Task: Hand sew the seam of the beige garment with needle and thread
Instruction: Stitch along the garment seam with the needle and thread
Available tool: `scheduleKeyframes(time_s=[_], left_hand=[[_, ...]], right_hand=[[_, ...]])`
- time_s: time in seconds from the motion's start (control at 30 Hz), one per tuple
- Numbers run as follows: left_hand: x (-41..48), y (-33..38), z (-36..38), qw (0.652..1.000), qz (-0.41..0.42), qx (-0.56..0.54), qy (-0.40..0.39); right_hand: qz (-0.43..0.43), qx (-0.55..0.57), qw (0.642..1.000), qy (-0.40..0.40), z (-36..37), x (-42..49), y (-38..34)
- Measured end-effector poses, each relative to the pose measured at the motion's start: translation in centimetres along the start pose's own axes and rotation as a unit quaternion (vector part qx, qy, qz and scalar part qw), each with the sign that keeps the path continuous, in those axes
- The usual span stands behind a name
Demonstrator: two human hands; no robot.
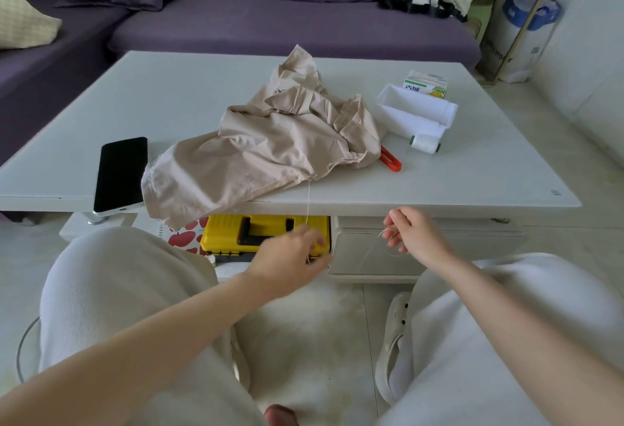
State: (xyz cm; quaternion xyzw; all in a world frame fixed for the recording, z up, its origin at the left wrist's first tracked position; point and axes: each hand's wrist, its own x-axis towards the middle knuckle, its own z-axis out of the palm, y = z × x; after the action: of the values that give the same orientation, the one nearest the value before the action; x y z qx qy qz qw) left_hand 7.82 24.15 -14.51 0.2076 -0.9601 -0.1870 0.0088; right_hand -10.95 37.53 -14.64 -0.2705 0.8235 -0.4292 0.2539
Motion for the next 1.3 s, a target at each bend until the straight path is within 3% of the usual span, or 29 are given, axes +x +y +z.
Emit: scheduleKeyframes(time_s=[0.1,0.2,0.27,0.6,0.77,0.93,1.1,1.2,1.3], left_hand=[[2.8,-0.7,-1.2,0.979,-0.091,-0.031,0.181],[5.1,-1.4,-1.8,0.955,-0.206,-0.022,0.212],[6.2,-1.1,-1.8,0.950,-0.228,0.007,0.212],[5.3,-1.0,-1.5,0.947,-0.158,-0.083,0.267],[3.8,-1.1,-1.8,0.957,-0.114,-0.105,0.243],[3.2,-0.9,-2.4,0.982,-0.074,-0.084,0.151],[4.3,-2.0,-3.9,0.970,-0.031,-0.065,0.234],[5.5,-3.2,-4.5,0.978,-0.047,-0.010,0.205],[6.6,-3.8,-4.4,0.983,-0.063,0.012,0.170]], right_hand=[[-0.009,-0.006,1.000,0.002,0.3,0.3,0.0],[-0.048,-0.035,0.998,0.015,0.8,0.6,0.1],[-0.065,-0.060,0.996,0.032,0.9,0.7,0.1],[-0.059,-0.008,0.993,0.106,1.3,1.4,-1.0],[-0.087,-0.003,0.993,0.084,2.0,1.5,-1.5],[-0.110,0.010,0.992,0.068,2.6,1.6,-2.3],[-0.157,-0.001,0.986,0.062,3.3,1.8,-3.2],[-0.192,-0.027,0.980,0.041,3.8,2.1,-3.9],[-0.095,0.087,0.991,-0.030,4.4,2.5,-5.4]])
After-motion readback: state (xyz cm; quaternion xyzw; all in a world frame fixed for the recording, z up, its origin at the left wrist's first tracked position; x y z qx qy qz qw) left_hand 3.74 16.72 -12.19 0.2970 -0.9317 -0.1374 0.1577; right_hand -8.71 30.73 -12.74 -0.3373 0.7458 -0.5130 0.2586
